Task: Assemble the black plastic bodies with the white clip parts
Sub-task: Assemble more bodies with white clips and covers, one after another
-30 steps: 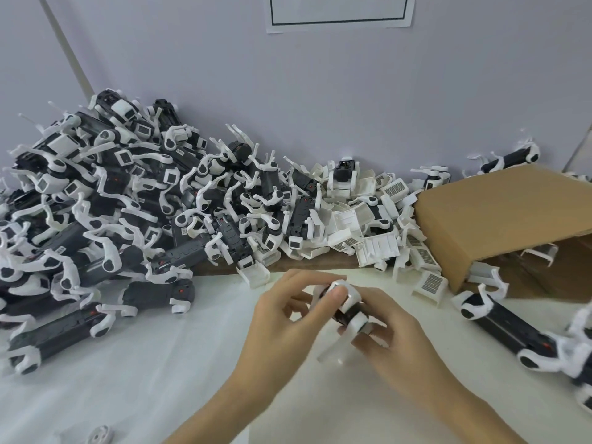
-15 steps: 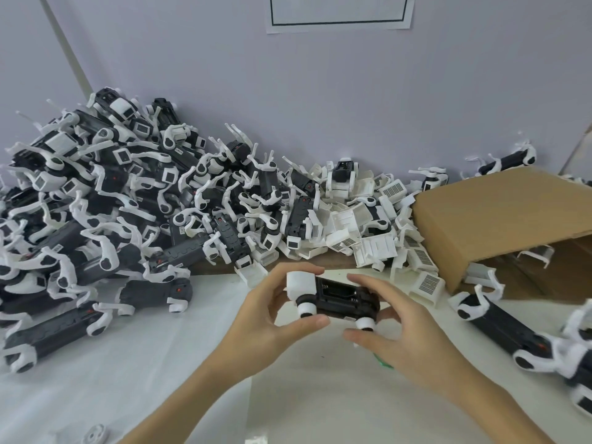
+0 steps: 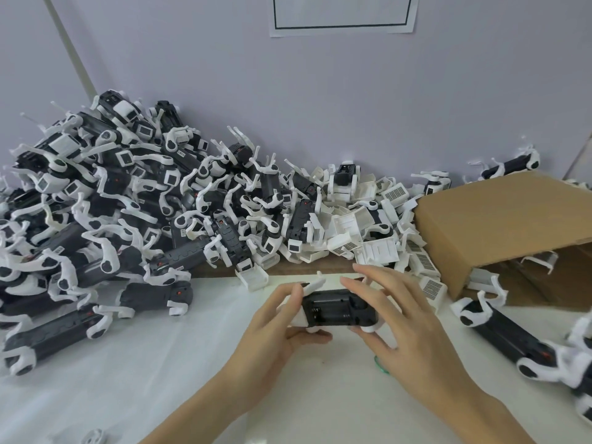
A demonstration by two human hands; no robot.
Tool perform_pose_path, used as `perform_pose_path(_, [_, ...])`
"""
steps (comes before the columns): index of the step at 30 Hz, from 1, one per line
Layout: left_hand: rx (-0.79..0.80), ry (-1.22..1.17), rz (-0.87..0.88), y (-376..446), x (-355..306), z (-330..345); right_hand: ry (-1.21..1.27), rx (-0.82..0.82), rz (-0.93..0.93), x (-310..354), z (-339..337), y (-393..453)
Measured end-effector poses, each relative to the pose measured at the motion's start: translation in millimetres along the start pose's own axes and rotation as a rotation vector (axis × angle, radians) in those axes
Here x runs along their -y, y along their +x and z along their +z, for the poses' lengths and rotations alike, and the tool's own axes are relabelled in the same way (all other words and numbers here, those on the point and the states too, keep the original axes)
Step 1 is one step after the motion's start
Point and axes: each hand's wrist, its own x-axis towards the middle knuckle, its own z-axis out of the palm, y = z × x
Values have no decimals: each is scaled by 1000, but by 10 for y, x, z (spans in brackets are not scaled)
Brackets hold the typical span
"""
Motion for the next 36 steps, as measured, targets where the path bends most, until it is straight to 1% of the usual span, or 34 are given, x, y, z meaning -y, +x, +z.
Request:
perform_pose_path(2, [-66,-58,18,9,62,9,123,51,150,68,23,-18])
perform_pose_path(4, [-106,-77,72,3,118,2,368,95,350,138,60,-45])
perform_pose_path(6, [-122,18,151,-2,157,-11,549,114,535,183,94,-61])
perform_pose_path(9, [-102,188,192,-26,184,-15,696,101,782,195,109,-23])
perform_pose_path(11, [-65,165,189,-41,204,-30,811,66,876,162,54,23])
perform_pose_path(15, [-19,52,193,-48,170,-29,962,108,871,182,-8,41])
perform_pose_path(17, [18,-7,178,-54,163,-38,1001,89,887,204,-4,37])
perform_pose_path(19, [26,-32,168,-56,161,-32,995,47,863,206,11,28])
perform_pose_path(24, [-83,168,218,-59,157,16,987,66,744,193,40,-5])
perform_pose_path(28, [-77,141,227,-62,146,8,973,75,737,143,21,8])
perform_pose_path(30, [-86,145,227,-68,122,41,973,83,753,123,0,16])
perform_pose_path(33, [-167,221,235,-85,100,117,947,33,839,161,5,51])
perform_pose_path(36, [-202,350,315,-138,115,169,968,1,919,179,18,62])
